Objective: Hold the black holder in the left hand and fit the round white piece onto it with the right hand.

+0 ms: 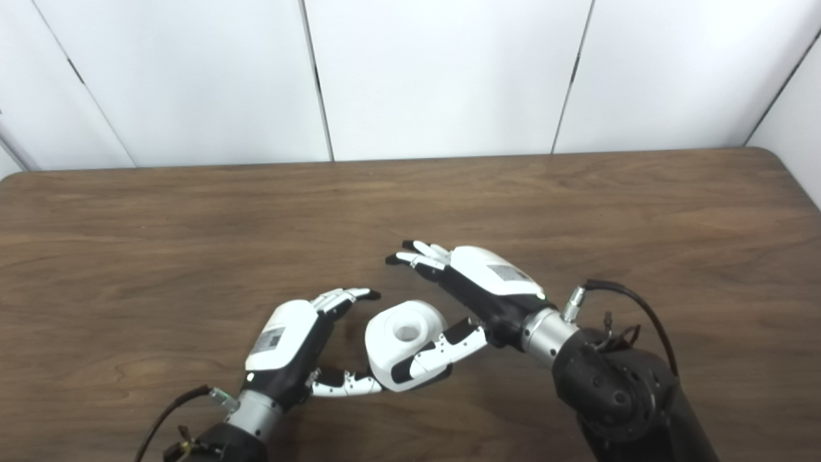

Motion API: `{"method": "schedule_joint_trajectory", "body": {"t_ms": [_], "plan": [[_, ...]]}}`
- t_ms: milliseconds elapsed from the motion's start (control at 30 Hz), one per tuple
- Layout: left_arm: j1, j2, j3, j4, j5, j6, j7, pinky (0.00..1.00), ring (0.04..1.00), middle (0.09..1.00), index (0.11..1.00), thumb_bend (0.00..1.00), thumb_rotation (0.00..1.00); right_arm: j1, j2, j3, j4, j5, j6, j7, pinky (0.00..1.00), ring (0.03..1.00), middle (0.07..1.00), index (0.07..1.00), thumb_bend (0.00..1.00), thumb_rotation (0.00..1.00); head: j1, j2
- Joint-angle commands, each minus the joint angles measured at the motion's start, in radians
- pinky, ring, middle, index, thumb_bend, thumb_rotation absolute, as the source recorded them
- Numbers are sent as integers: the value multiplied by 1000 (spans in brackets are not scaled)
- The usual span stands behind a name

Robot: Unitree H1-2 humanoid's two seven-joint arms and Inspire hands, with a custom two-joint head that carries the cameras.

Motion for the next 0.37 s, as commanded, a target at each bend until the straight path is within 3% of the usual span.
{"method": "schedule_joint_trajectory", "body": {"t_ms": [0, 133, 333], "plan": [[31, 12, 8, -4, -36, 50, -57, 771, 871, 847, 832, 935, 241, -37, 8, -28, -43, -11, 4, 33, 1000, 1000, 1000, 941, 1000, 553, -1, 1], [37, 26, 35, -72, -110, 84, -107, 769, 875, 860, 854, 923, 237, -50, 15, -59, -69, -32, 4, 99, 1000, 1000, 1000, 951, 1000, 534, 3, 1], [35, 65, 100, -209, -251, 199, -218, 805, 908, 900, 894, 901, 253, -48, 22, -125, -89, -26, 4, 153, 1000, 1000, 1000, 965, 1000, 528, 3, 2]]}}
